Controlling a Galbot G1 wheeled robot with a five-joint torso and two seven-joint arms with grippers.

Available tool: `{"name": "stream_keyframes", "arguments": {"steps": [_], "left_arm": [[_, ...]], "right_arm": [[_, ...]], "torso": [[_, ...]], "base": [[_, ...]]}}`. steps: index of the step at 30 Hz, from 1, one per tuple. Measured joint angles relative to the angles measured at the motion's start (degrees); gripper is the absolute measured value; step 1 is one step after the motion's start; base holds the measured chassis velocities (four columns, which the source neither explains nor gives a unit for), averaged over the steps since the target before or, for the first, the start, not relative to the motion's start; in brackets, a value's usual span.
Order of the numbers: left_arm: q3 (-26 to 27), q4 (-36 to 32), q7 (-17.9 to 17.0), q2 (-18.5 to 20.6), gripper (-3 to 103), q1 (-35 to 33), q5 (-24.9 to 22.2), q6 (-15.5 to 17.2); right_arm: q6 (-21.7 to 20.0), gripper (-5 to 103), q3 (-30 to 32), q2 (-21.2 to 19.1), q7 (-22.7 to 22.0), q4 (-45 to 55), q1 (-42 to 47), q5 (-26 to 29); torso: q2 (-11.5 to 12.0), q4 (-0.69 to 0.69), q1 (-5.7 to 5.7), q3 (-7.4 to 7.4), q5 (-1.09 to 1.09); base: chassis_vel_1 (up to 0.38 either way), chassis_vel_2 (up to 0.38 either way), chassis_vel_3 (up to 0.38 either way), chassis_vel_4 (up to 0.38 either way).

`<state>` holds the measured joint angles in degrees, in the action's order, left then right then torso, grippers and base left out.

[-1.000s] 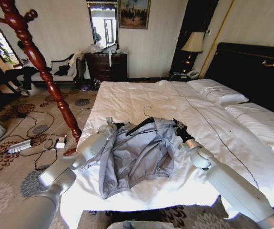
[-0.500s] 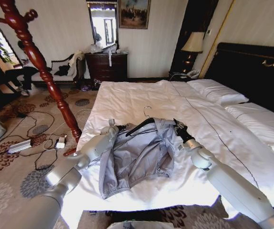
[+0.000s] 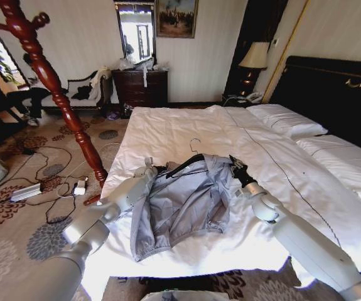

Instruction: Pick up the clothes from the bed and hang them on the clothes hanger.

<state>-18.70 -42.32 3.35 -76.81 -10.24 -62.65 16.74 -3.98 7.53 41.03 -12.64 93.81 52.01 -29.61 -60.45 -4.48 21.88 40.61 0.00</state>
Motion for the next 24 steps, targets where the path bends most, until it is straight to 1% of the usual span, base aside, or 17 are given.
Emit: {"name": "stream_keyframes", "arguments": {"steps": [1, 3, 4, 5, 6, 7, 8, 9, 11, 14, 15, 17, 18, 20, 22, 23, 24], "left_arm": [[0.0, 0.0, 0.0, 0.0, 0, 0.0, 0.0, 0.0], [-0.87, -3.5, -0.04, 2.87, 0, -0.64, -0.67, -0.28], [-0.87, -3.5, -0.04, 2.87, 0, -0.64, -0.67, -0.28], [-1.27, -4.98, -0.07, 4.23, 0, -0.91, -0.88, -0.46], [-1.38, -5.48, -0.08, 4.66, 0, -0.99, -0.97, -0.51], [-1.89, -8.04, -0.21, 6.6, 0, -1.38, -1.5, -0.69], [-2.29, -10.35, -0.27, 8.25, 0, -1.63, -1.96, -0.88], [-2.29, -10.35, -0.27, 8.25, 0, -1.63, -1.96, -0.88], [-2.68, -13.04, -0.41, 10.04, 0, -1.75, -2.41, -1.04], [-3.92, -19.77, -0.42, 14.22, 0, -1.67, -3.65, -1.27], [-3.92, -19.77, -0.42, 14.22, 0, -1.67, -3.65, -1.27], [-4.93, -23.51, -0.54, 16.33, 0, -1.32, -4.35, -1.32], [-5.66, -26.29, -0.77, 17.95, 0, -0.99, -5.07, -1.34], [-5.89, -27.59, -0.89, 18.74, 0, -0.87, -5.43, -1.35], [-6.32, -30.82, -1.29, 20.71, 0, -0.55, -6.21, -1.35], [-6.63, -33.04, -1.67, 22.19, 0, -0.13, -6.58, -1.35], [-6.77, -33.63, -1.78, 22.52, 0, 0.05, -6.69, -1.36]], "right_arm": [[0.0, 15, 0.0, 0.0, 0.0, 0.0, 0.0, 0.0], [-0.06, 15, -0.02, 0.26, 0.0, -0.36, -0.05, 0.22], [-0.06, 15, -0.02, 0.26, 0.0, -0.36, -0.05, 0.22], [-0.06, 15, -0.06, 0.35, -0.01, -0.56, -0.16, 0.27], [-0.06, 15, -0.09, 0.37, -0.01, -0.66, -0.22, 0.28], [-0.06, 15, -0.16, 0.42, 0.0, -0.9, -0.47, 0.49], [-0.13, 15, -0.3, 0.44, 0.0, -0.98, -0.7, 0.88], [-0.13, 15, -0.3, 0.44, 0.0, -0.98, -0.7, 0.88], [-0.41, 15, -0.52, 0.46, 0.06, -1.03, -0.98, 1.51], [-1.05, 15, -0.79, 0.39, 0.23, -1.12, -1.52, 3.01], [-1.05, 15, -0.79, 0.39, 0.23, -1.12, -1.52, 3.01], [-1.62, 15, -0.95, 0.04, 0.3, -1.04, -1.62, 4.49], [-2.37, 15, -1.1, -0.23, 0.31, -0.69, -1.7, 5.88], [-2.79, 15, -1.17, -0.37, 0.31, -0.47, -1.76, 6.55], [-3.49, 15, -1.25, -0.85, 0.34, 0.17, -1.94, 7.71], [-4.36, 15, -1.26, -1.58, 0.37, 1.09, -1.99, 8.93], [-4.79, 15, -1.26, -1.89, 0.33, 1.48, -1.92, 9.43]], "torso": [[0.0, 0.0, 0.0, 0.0, 0.0], [0.0, 0.02, 0.0, 0.0, -0.01], [0.0, 0.02, 0.0, 0.0, -0.01], [0.0, 0.02, 0.0, 0.0, 0.0], [0.0, 0.02, 0.0, 0.0, 0.0], [0.0, 0.05, 0.0, 0.0, -0.01], [0.0, 0.04, 0.0, 0.0, -0.01], [0.0, 0.04, 0.0, 0.0, -0.01], [0.0, 0.01, 0.0, 0.0, -0.01], [0.0, 0.02, 0.0, 0.0, -0.01], [0.0, 0.02, 0.0, 0.0, -0.01], [0.0, 0.03, 0.0, 0.0, -0.01], [0.0, 0.01, 0.0, 0.0, -0.01], [0.0, 0.0, 0.0, 0.0, -0.01], [0.0, 0.0, 0.0, 0.0, 0.0], [0.0, 0.04, 0.0, 0.0, -0.01], [0.0, 0.05, 0.0, 0.0, -0.01]], "base": [[0.0, 0.0, 0.0, 0.0], [0.0, 0.0, 0.0, 0.0], [0.0, 0.0, 0.0, 0.0], [0.0, 0.0, 0.0, 0.0], [0.0, 0.0, 0.0, 0.0], [0.0, 0.0, 0.0, 0.0], [0.0, 0.0, 0.0, 0.0], [0.0, 0.0, 0.0, 0.0], [0.0, 0.0, 0.0, 0.0], [0.0, 0.0, 0.0, 0.0], [0.0, 0.0, 0.0, 0.0], [0.0, 0.0, 0.0, 0.0], [0.0, 0.0, 0.0, 0.0], [0.0, 0.0, 0.0, 0.0], [0.0, 0.0, 0.0, 0.0], [0.0, 0.0, 0.0, 0.0], [0.0, 0.0, 0.0, 0.0]]}}
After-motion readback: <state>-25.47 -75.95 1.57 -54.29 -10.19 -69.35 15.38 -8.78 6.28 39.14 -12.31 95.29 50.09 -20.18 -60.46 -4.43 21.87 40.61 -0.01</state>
